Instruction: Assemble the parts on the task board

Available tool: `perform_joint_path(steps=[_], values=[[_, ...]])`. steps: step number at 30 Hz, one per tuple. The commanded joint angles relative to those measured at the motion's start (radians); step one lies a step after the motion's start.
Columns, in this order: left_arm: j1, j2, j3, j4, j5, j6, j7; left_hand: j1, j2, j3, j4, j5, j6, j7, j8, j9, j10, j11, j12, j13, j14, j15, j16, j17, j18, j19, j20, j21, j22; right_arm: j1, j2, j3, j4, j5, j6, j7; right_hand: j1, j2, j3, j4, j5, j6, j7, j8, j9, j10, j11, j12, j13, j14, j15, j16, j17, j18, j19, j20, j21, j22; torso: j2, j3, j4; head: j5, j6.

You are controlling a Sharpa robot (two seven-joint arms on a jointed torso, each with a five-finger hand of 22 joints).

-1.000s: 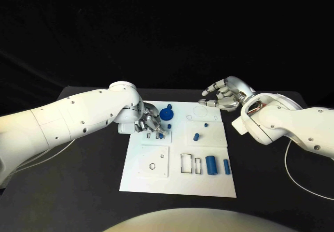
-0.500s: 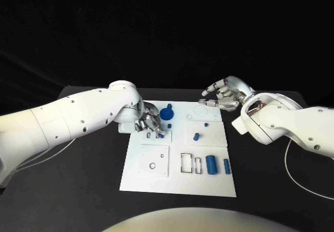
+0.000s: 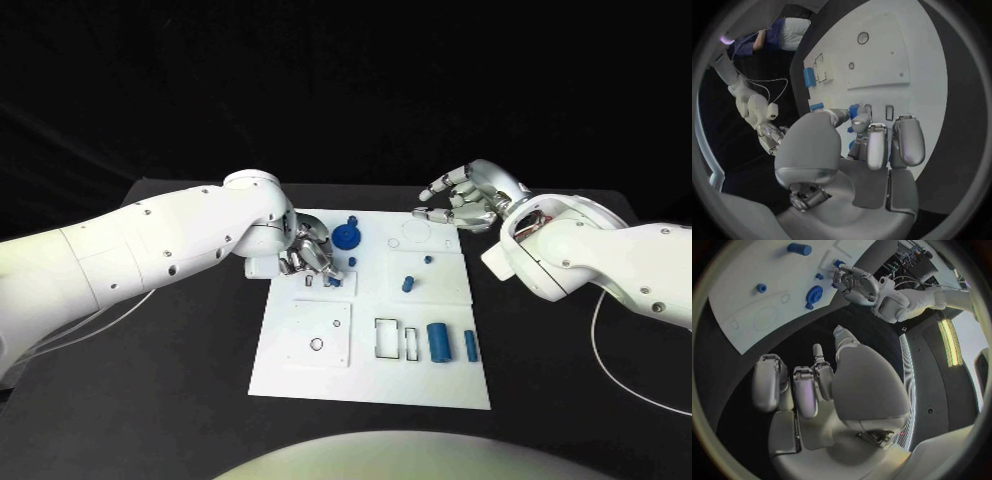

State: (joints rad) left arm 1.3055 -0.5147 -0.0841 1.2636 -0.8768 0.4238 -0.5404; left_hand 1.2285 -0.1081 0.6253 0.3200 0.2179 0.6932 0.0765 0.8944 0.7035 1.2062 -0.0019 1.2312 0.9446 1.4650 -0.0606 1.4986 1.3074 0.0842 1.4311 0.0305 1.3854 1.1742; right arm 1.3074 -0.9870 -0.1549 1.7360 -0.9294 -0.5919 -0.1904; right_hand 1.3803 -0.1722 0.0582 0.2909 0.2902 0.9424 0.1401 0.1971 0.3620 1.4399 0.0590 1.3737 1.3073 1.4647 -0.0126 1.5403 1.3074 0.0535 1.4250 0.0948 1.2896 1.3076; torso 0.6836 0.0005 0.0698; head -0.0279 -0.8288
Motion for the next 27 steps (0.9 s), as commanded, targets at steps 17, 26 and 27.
perform_joint_path(steps=[17, 26, 27], values=[[-0.02, -0.128, 0.004, 0.152, -0.008, -0.248, 0.051, -0.059, -0.038, 0.273, -0.239, 0.024, 0.024, -0.007, 0.018, 0.021, 0.034, -0.006, 0.015, 0.023, 0.063, -0.012, 0.004, 0.085, -0.007, 0.0, 0.003, 0.003, -0.001, -0.002, -0.006, -0.001, 0.001, -0.013, 0.014, 0.0, -0.004, 0.006, -0.007, 0.0, 0.003, 0.009, -0.002, 0.008, 0.002, -0.004, -0.004, -0.003, 0.073, 0.077, -0.001, -0.007, 0.133, 0.016, -0.007, -0.001, -0.006, 0.077, -0.002, -0.001, 0.0039, 0.003, 0.0], [-0.051, -0.147, 0.002, 0.179, -0.077, -0.314, 0.06, -0.071, -0.05, 0.295, -0.25, 0.032, 0.035, -0.011, 0.021, 0.024, 0.046, -0.01, 0.021, 0.031, 0.063, -0.015, 0.004, 0.086, -0.007, -0.001, 0.001, 0.003, -0.002, -0.004, -0.007, -0.001, -0.002, -0.015, 0.015, 0.0, -0.004, 0.006, -0.007, 0.0, 0.003, 0.009, -0.002, 0.008, 0.002, -0.004, -0.004, -0.003, 0.073, 0.077, -0.001, -0.007, 0.133, 0.016, -0.007, -0.001, -0.006, 0.077, -0.005, -0.0028, 0.0057, 0.003, -0.002], [-0.054, -0.147, 0.002, 0.18, -0.081, -0.32, 0.06, -0.072, -0.051, 0.296, -0.251, 0.033, 0.036, -0.011, 0.021, 0.024, 0.047, -0.01, 0.022, 0.032, 0.063, -0.015, 0.004, 0.086, -0.007, 0.0, 0.001, 0.003, -0.002, -0.004, -0.007, -0.001, -0.002, -0.015, 0.015, 0.0, -0.004, 0.006, -0.007, 0.0, 0.003, 0.009, -0.002, 0.008, 0.002, -0.004, -0.004, -0.003, 0.073, 0.077, -0.001, -0.007, 0.133, 0.016, -0.007, -0.001, -0.006, 0.077, -0.005, -0.0028, 0.0053, 0.003, -0.002]])
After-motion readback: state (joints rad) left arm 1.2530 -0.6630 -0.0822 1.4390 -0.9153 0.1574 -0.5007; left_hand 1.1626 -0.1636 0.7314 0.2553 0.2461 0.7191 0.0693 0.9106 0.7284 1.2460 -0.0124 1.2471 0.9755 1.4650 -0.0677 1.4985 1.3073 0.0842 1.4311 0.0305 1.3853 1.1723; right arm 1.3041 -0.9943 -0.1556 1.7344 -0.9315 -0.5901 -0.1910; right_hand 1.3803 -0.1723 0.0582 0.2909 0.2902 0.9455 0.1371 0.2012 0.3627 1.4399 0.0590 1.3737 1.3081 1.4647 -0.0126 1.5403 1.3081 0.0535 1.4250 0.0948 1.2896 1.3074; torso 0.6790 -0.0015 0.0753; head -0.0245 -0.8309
